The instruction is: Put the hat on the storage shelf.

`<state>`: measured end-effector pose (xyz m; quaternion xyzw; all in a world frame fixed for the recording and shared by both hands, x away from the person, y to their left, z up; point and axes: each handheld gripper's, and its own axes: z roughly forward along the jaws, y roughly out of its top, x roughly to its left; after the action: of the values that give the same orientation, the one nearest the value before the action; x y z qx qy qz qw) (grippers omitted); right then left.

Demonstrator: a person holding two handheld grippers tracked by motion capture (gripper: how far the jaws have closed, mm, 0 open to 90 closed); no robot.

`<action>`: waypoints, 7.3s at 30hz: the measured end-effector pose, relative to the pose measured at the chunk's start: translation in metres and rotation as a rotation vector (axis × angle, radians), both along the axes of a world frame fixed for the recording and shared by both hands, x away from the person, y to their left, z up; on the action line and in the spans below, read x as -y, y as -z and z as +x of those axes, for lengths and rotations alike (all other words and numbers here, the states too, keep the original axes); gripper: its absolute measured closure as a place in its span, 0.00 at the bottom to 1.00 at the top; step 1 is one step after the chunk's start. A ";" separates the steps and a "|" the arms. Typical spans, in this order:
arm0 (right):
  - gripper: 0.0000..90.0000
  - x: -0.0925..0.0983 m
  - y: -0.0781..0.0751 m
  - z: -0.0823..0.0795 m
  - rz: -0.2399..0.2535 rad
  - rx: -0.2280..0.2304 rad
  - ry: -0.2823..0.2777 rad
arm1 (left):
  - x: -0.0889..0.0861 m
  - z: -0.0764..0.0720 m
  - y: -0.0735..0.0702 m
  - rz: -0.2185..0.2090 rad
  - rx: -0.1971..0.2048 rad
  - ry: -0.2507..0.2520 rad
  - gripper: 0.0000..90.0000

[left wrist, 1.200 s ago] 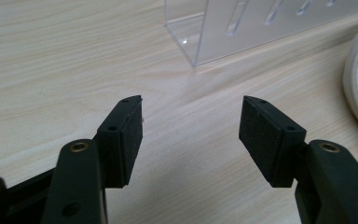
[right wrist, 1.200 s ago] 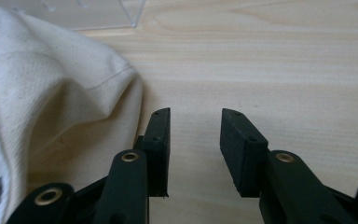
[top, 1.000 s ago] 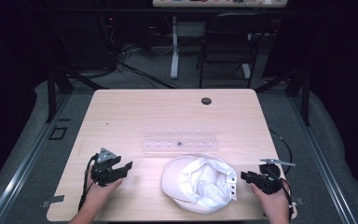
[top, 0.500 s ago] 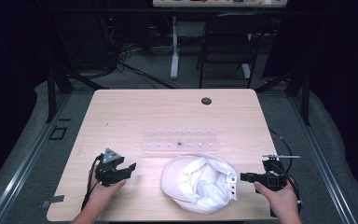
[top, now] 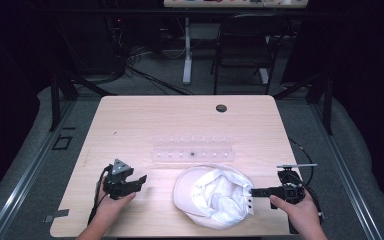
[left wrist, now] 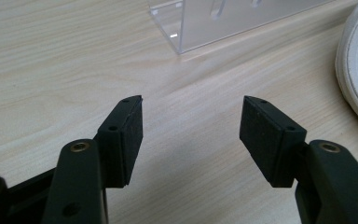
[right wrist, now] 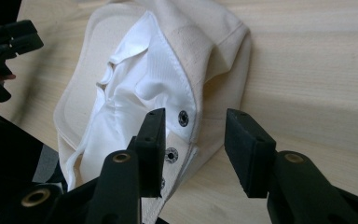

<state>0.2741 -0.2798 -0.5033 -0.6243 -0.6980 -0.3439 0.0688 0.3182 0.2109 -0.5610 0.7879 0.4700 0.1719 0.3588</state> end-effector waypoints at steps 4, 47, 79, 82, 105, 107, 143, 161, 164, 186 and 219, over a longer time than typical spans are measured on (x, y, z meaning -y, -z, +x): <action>0.65 -0.005 0.006 0.001 -0.003 -0.012 -0.011 | 0.000 0.001 0.001 0.004 -0.007 0.002 0.44; 0.64 -0.022 0.018 0.011 0.225 -0.121 -0.027 | 0.000 0.001 0.000 0.027 0.012 -0.010 0.44; 0.92 -0.040 -0.018 0.033 -0.059 -0.137 -0.059 | 0.001 0.001 0.002 0.034 0.007 -0.004 0.45; 0.93 -0.042 -0.022 0.034 -0.080 -0.130 -0.066 | 0.000 0.001 0.002 0.031 0.005 -0.005 0.45; 0.93 -0.052 -0.066 0.049 -0.056 -0.165 -0.092 | 0.002 0.000 0.002 0.042 0.008 0.031 0.48; 0.93 -0.053 -0.068 0.050 -0.036 -0.175 -0.086 | 0.002 0.000 0.002 0.042 0.007 0.028 0.48; 0.93 -0.070 -0.119 0.068 0.223 -0.140 -0.120 | 0.007 -0.005 -0.003 -0.017 0.035 0.049 0.42; 0.93 -0.058 -0.130 0.074 0.329 -0.098 -0.075 | 0.022 -0.014 -0.013 -0.036 0.082 0.087 0.46; 0.93 -0.058 -0.132 0.076 0.338 -0.090 -0.073 | 0.029 -0.016 -0.015 -0.020 0.095 0.088 0.49; 0.93 -0.073 -0.164 0.090 0.370 -0.043 -0.071 | 0.066 -0.024 -0.043 -0.045 0.133 0.183 0.50; 0.93 -0.089 -0.191 0.125 0.399 0.018 -0.005 | 0.140 -0.030 -0.073 -0.010 0.185 0.330 0.40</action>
<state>0.3991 -0.1904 -0.3120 -0.5933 -0.6181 -0.4809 0.1859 0.2881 0.0706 -0.4876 0.8334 0.3002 0.1801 0.4277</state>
